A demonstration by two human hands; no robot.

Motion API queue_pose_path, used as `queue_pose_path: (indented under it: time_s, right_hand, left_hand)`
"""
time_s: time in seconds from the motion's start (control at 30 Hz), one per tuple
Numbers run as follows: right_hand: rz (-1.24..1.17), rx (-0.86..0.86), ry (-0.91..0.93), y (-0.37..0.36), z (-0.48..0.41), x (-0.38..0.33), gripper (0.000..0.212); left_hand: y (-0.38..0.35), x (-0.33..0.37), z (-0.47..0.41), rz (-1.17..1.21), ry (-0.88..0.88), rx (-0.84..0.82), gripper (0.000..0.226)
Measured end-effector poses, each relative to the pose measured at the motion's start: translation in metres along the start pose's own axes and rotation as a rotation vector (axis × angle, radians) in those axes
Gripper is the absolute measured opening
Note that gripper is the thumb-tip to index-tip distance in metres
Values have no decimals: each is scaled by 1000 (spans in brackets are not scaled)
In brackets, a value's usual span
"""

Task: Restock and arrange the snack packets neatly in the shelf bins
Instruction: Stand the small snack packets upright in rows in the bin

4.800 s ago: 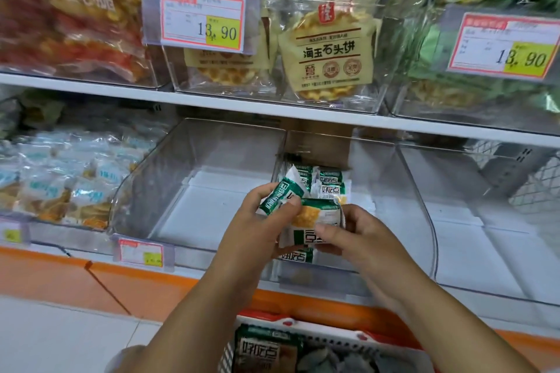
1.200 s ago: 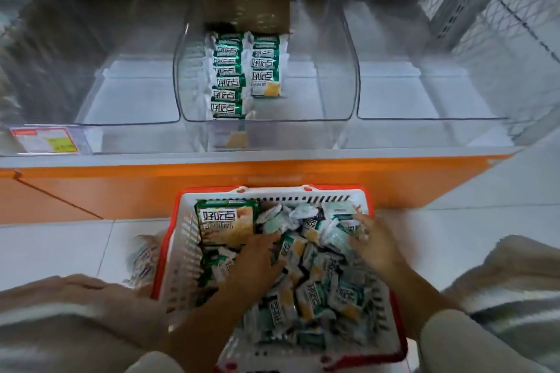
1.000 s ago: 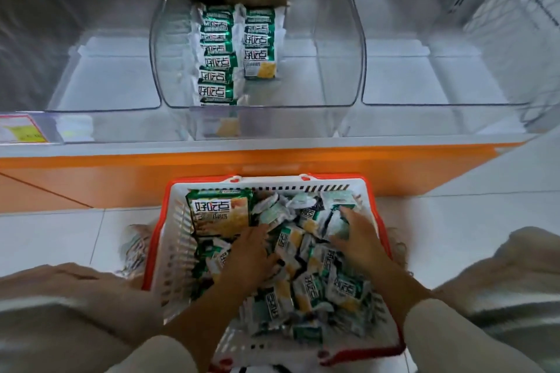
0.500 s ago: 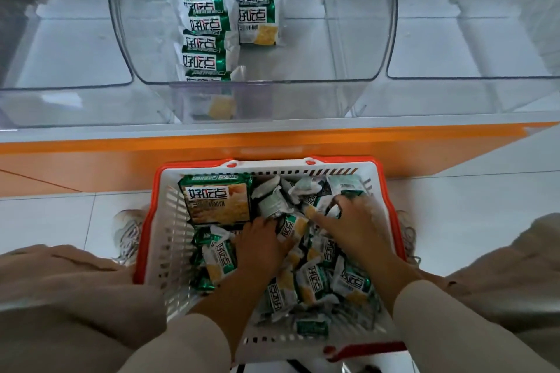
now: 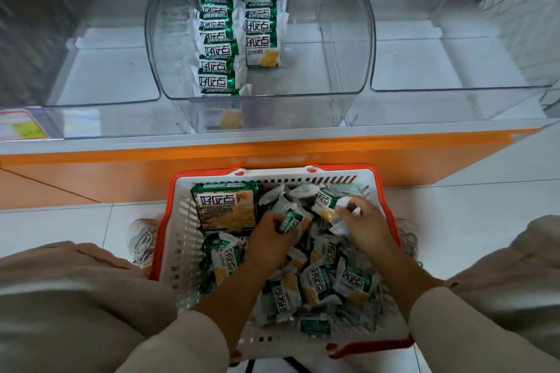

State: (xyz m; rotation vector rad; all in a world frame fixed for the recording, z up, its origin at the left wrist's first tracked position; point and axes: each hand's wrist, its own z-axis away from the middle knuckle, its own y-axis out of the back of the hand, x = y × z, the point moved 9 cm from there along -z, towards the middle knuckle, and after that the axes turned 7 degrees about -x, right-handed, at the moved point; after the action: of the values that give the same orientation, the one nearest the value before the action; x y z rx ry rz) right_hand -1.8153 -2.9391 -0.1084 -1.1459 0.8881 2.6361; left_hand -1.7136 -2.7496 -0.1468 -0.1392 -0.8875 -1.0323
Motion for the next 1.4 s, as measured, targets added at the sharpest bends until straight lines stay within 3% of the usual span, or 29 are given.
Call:
queue_pose_path:
  time_s: [0.2,0.27,0.43,0.53,0.63,0.7,0.9,1.0,1.1,1.23,1.33,1.4]
  right_hand:
    - [-184,-35,136,20,34,-49,30]
    - [-272,-22,190,27,48,-71,33]
    - [-242,-172,289,28,85,-131,13]
    - [-136,-204,379,33,99,-170,16]
    - [-57,-225,456,35,110,-209,9]
    - [-68,-207,470,38,111,-226,11]
    - [-371,-16,459,61,95,-243,16]
    - [-326,-2,413,44,88,-244,28]
    - [-340,-35,339,26,84,-243,35]
    - [-307,-72,338,15,77,-247,35]
    - [-384,-238,317,3,72,-250,48]
    - [-473,-386,337,-1,73,-252,39]
  left_hand:
    - [26,35,28,454,-35,18,46]
    - [37,50,42,562,-66,-33,64]
    - [67,98,84,811,-153,-173,60]
    - [87,133,108,709,-266,-228,59]
    - [110,155,113,511,-341,-191,98]
    - [126,165,113,461,-368,-126,110]
    - [155,173,106,575,-420,-16,109]
    - [144,175,104,547,-414,-13,113]
    - [136,185,110,471,-464,-38,108]
    - [142,197,121,395,-542,-4,69]
    - [154,197,118,421,-524,37,54]
    - [164,194,114,482,-489,43,51]
